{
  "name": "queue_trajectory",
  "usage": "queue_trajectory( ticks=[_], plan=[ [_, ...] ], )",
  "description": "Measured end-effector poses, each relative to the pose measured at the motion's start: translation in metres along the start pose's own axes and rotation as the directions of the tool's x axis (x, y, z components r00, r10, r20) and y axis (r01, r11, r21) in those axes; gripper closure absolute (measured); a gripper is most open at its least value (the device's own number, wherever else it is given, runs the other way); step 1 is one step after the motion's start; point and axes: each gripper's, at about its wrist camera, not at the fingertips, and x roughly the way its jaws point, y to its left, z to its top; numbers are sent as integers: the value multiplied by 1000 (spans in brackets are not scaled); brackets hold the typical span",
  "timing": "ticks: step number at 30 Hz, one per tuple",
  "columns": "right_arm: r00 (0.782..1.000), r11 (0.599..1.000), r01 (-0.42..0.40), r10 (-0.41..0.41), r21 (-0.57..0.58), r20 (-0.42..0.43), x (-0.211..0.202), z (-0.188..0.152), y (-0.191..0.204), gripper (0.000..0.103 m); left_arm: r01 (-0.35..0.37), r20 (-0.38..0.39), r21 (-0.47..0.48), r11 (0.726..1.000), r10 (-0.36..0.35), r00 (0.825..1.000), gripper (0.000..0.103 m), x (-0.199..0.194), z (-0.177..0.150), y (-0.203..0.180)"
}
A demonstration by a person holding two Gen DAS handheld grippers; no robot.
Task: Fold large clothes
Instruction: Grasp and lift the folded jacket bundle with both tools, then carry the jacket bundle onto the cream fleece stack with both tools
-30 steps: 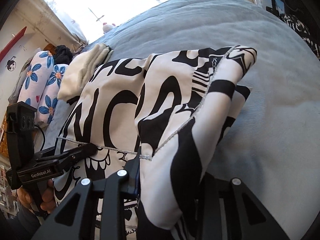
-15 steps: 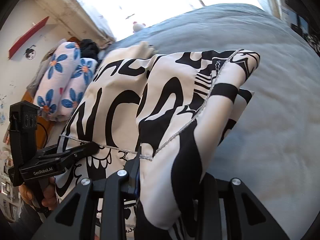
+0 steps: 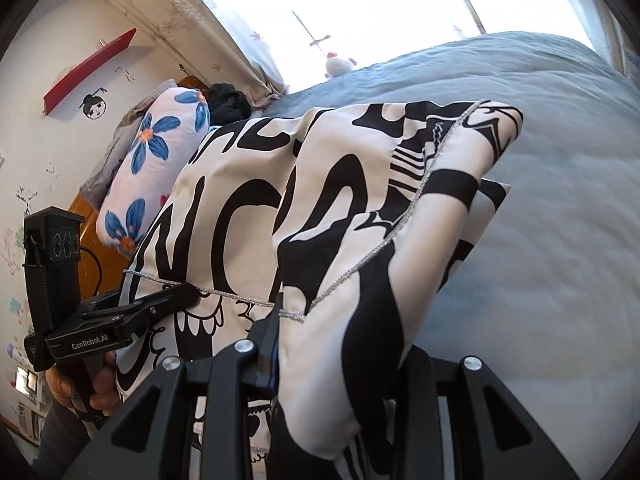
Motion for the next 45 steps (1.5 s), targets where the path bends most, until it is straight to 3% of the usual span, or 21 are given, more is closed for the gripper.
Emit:
queue_trajectory(
  ticks=[5,16,19,27,33,41,45],
  plan=[
    [1000,1000,-3,3,12,2,48,46,2,73,-16,10,11,1000,16,1000,44,6,-7,-5],
    [999,999,-19,18,29,46,129,126,-10,73,-26,35,55,998,24,999,44,33,34,-14],
    [999,999,-16,14,31,52,151,140,-13,73,-27,28,62,998,26,999,44,50,54,2],
    [998,997,-16,12,77,59,199,161,-37,73,-34,9,72,997,33,999,44,104,85,35],
    [997,995,-36,28,96,78,224,159,-54,73,-39,-8,116,992,40,999,41,132,95,49],
    [996,999,-24,19,47,88,233,153,-62,63,-31,28,134,991,27,999,26,144,85,61],
    [996,999,-6,2,39,85,235,153,-62,54,-99,70,147,984,90,994,12,141,80,61]
  ],
)
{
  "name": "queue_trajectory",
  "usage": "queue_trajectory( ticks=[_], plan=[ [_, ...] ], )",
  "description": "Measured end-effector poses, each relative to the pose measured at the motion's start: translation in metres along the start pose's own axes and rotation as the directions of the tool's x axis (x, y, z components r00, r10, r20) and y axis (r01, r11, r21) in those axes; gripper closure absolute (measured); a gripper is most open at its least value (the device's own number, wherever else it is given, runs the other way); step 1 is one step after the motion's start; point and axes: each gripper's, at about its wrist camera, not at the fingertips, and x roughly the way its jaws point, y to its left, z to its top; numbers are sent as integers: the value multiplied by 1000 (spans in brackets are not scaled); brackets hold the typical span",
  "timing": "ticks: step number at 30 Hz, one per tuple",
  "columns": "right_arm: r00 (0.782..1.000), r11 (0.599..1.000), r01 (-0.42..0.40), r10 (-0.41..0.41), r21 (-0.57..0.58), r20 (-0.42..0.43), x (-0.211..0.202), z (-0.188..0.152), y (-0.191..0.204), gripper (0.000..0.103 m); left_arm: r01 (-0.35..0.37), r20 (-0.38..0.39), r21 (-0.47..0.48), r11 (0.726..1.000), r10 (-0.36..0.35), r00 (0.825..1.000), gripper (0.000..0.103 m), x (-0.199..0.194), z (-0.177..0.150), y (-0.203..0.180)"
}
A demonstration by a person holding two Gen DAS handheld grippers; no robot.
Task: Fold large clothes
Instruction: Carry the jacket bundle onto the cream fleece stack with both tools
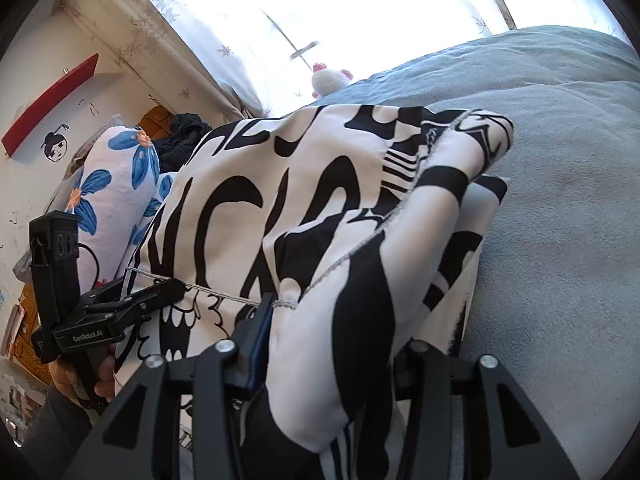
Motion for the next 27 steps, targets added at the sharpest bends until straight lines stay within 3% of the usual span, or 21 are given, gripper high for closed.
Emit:
queue_trajectory(
  ticks=[8,14,17,18,20,22,24,27],
  plan=[
    [998,999,52,-52,-8,-34,-12,1,2,49,-120,10,45,992,119,993,8,-15,1,-22],
    [993,991,117,-118,-59,-11,-38,-1,12,49,-229,85,92,969,222,971,11,-39,-2,-39],
    [989,987,144,-141,-75,45,-56,0,15,49,-253,153,85,964,238,959,20,-64,2,-45],
    [987,985,150,-143,-88,79,-63,2,18,49,-253,168,72,965,239,956,27,-70,5,-46],
    [977,979,168,-149,-117,153,-78,7,26,50,-239,193,43,970,226,955,47,-83,11,-46],
    [972,973,175,-146,-149,186,-84,14,38,51,-236,183,27,971,228,956,80,-86,17,-46],
    [972,965,182,-147,-189,184,-79,20,51,68,-246,158,13,969,240,958,89,-82,22,-45],
    [974,956,199,-170,-214,147,-57,27,64,77,-266,128,-6,964,265,956,90,-67,25,-42]
  ],
)
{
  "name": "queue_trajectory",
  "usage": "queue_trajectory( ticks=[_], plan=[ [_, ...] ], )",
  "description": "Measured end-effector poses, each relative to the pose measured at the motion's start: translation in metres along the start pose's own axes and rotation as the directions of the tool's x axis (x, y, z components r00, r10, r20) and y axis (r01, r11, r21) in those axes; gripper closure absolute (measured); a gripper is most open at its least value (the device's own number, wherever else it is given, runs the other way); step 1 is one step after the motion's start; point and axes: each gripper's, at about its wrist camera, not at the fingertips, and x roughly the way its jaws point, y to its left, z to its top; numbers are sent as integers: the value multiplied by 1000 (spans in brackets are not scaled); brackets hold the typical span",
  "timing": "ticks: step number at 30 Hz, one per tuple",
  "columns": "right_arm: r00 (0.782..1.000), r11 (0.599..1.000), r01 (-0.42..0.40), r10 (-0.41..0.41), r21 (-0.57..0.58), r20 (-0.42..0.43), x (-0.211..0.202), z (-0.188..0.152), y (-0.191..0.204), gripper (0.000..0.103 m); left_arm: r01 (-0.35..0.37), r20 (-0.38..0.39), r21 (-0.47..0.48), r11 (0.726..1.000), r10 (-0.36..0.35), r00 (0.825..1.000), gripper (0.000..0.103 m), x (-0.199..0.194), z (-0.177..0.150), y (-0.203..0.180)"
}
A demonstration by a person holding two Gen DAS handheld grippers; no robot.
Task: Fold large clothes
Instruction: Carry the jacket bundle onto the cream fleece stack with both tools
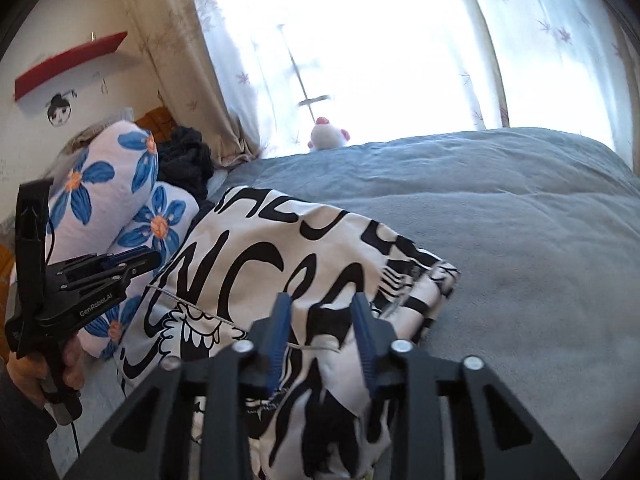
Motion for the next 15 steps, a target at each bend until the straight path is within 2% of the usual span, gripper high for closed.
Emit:
queue_trajectory(
  ticks=[3,5,7,11,15],
  plan=[
    [998,999,34,-34,3,-48,23,-5,4,79,-60,-68,17,998,61,996,91,26,-8,-2],
    [993,997,82,-82,0,-82,39,-14,2,79,-110,-78,40,993,113,991,91,37,-14,-2],
    [990,994,111,-112,-12,-89,47,-24,-4,87,-149,-89,52,987,153,984,91,45,-21,1],
    [991,991,115,-119,-67,-68,45,-36,-14,93,-159,-84,18,987,160,983,91,52,-32,11],
    [993,991,101,-106,-88,-48,24,-43,-16,93,-169,-81,-19,985,167,983,91,52,-35,15]
  ],
)
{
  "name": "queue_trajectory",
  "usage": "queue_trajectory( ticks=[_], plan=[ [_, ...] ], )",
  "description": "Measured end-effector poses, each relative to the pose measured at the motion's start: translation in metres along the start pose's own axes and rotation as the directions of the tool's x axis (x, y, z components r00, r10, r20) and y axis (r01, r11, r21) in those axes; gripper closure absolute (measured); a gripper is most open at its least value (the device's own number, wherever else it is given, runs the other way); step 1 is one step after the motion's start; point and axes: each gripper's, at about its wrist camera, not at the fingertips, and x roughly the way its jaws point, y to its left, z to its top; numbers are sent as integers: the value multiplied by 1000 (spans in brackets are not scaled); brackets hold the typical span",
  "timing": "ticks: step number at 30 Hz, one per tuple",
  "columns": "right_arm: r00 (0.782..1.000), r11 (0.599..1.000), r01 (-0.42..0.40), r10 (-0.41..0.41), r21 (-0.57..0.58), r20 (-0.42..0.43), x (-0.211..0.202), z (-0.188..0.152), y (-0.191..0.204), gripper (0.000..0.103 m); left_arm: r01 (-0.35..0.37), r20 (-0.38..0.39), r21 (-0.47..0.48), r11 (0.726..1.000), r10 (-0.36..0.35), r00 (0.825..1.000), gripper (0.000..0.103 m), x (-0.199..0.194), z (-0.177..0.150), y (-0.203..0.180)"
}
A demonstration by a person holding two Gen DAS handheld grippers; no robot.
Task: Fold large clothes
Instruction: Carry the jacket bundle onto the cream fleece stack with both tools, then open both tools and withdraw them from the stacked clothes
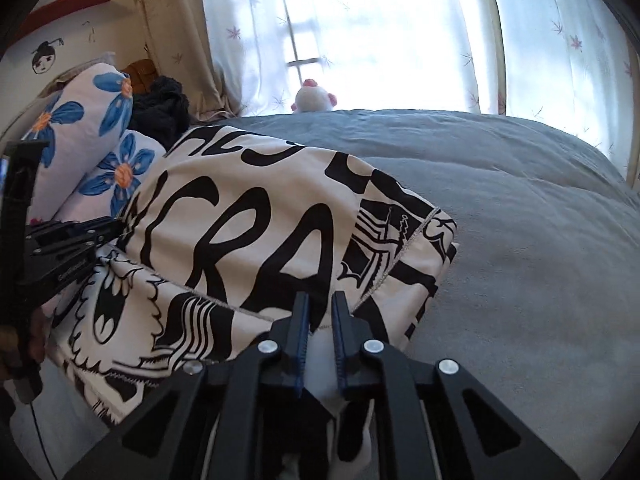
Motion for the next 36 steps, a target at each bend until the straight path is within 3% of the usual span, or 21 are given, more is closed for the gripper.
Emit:
queue_trajectory(
  ticks=[6,9,16,23,26,28,30,32,36],
  plan=[
    [992,992,-123,123,-10,13,-50,-16,19,90,110,56,-134,985,-103,993,89,-30,-14,22],
    [990,990,-139,139,-29,11,-63,-33,30,90,145,79,-135,980,-135,988,89,-53,-36,28],
    [994,994,-106,107,12,-35,-54,-57,25,89,67,83,-7,998,-66,994,89,-75,-88,11],
    [993,995,-94,97,42,-67,-63,-48,29,89,16,52,-18,1000,-15,999,87,-74,-81,10],
    [991,993,-114,117,41,-58,-86,-47,33,89,-10,49,-2,1000,10,999,67,-91,-83,6],
    [991,993,-114,116,36,-62,-100,-47,35,85,-20,59,-8,1000,20,998,41,-108,-86,6],
    [992,993,-109,111,38,-61,-117,-48,36,68,-30,77,-18,999,31,997,31,-129,-89,7],
    [995,995,-91,93,40,-46,-137,-49,37,60,-21,72,-26,999,22,997,29,-146,-92,8],
    [997,998,-51,53,38,-62,-169,-54,35,59,24,27,-63,998,-22,999,27,-179,-100,8]
  ],
)
